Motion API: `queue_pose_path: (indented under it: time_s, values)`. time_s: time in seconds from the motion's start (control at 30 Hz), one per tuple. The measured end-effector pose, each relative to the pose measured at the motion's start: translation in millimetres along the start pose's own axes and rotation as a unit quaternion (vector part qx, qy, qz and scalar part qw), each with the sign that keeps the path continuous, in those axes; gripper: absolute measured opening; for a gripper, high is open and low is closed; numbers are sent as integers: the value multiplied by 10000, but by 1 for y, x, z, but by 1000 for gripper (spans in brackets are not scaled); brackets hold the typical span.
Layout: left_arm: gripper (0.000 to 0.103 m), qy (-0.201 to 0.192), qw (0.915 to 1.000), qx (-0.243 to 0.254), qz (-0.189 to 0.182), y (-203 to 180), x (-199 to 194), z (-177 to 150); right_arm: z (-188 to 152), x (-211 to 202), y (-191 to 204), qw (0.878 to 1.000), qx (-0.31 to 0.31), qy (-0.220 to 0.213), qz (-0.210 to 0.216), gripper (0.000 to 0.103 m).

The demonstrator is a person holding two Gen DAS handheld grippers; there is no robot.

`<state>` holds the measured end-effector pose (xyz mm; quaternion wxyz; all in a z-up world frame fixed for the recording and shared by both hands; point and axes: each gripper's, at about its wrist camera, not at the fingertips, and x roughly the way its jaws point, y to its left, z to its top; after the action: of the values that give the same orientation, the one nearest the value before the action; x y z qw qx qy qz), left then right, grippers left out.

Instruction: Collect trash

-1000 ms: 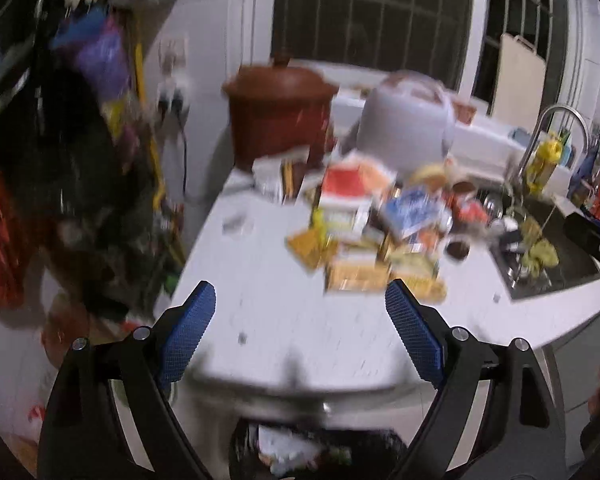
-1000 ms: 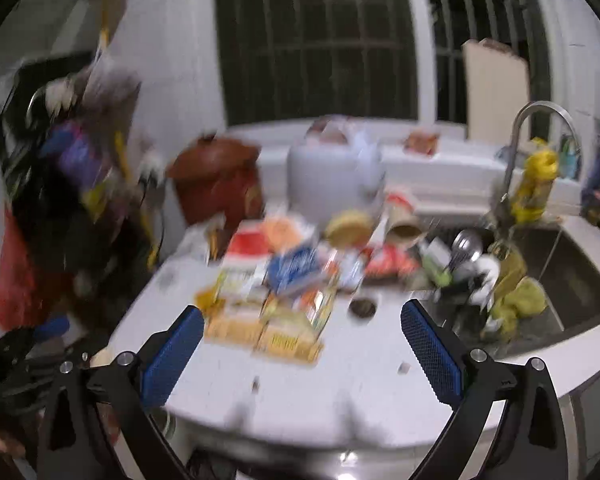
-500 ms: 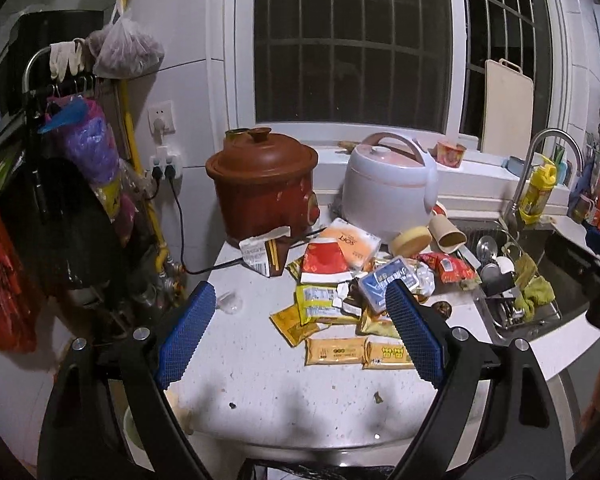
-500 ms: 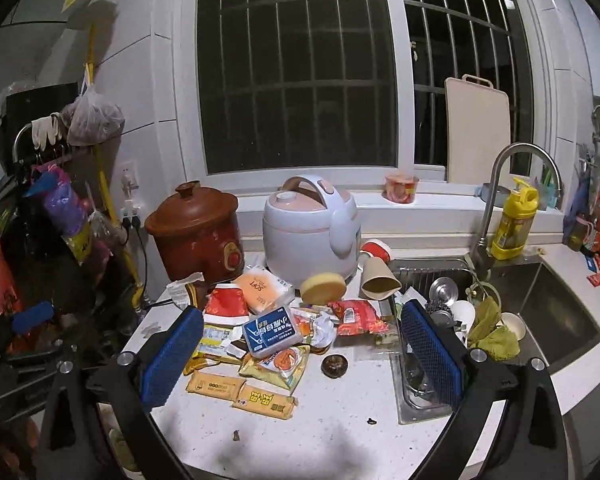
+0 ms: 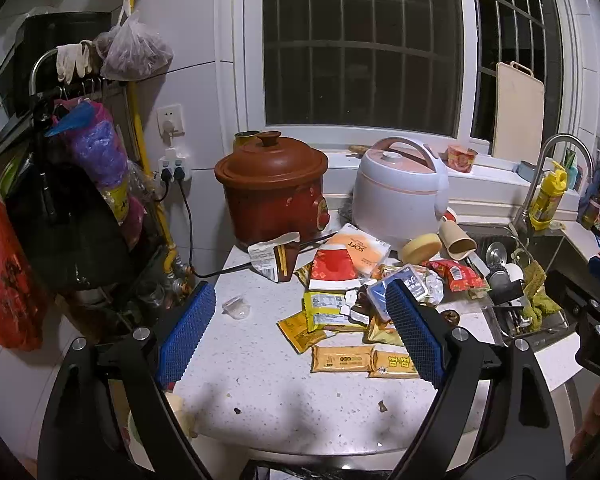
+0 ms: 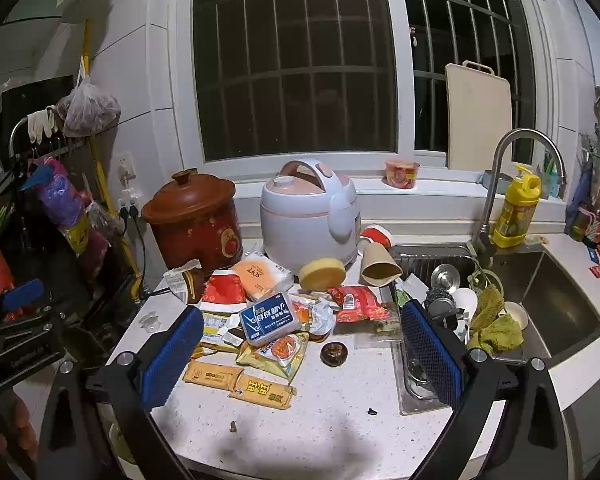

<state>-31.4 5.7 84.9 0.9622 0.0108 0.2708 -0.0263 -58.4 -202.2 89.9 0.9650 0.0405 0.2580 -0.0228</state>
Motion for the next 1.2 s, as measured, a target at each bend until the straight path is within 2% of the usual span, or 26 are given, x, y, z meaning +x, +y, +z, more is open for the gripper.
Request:
queue_pose_path:
  time_s: [1.2]
  values:
    - [85,17,10000,0,7,3,1,0,1,5,-1,10000,-11,34,2,98]
